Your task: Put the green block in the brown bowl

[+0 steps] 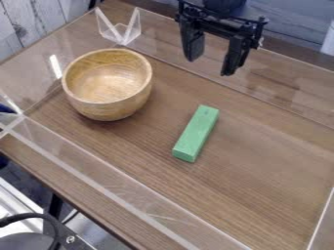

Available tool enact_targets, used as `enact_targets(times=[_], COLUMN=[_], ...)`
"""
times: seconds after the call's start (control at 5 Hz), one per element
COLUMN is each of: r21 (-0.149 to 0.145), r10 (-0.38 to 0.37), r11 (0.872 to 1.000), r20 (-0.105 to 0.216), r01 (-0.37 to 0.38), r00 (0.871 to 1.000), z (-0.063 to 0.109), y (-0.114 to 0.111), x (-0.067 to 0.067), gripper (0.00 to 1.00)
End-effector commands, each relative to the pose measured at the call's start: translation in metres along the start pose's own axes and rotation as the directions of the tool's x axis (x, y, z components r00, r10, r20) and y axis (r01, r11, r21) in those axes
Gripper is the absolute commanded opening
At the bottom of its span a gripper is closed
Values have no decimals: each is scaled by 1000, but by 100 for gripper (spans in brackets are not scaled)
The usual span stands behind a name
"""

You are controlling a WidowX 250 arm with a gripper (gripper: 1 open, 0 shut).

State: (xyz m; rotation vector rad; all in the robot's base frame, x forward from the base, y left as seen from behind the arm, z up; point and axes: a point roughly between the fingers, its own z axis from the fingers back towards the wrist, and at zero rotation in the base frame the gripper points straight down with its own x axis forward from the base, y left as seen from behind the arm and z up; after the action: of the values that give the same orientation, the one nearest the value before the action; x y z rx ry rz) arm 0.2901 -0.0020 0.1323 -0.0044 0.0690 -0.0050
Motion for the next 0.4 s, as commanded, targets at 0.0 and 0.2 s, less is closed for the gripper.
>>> enact_targets(times=[0.0,0.2], r21=[5,15], r10=[-18,-61], r11=[1000,998], r20=[-23,-46], r01=[18,61], r00=[1000,997], z=[-13,-31], y=[-2,-4], x=[-6,-19], gripper=[100,100])
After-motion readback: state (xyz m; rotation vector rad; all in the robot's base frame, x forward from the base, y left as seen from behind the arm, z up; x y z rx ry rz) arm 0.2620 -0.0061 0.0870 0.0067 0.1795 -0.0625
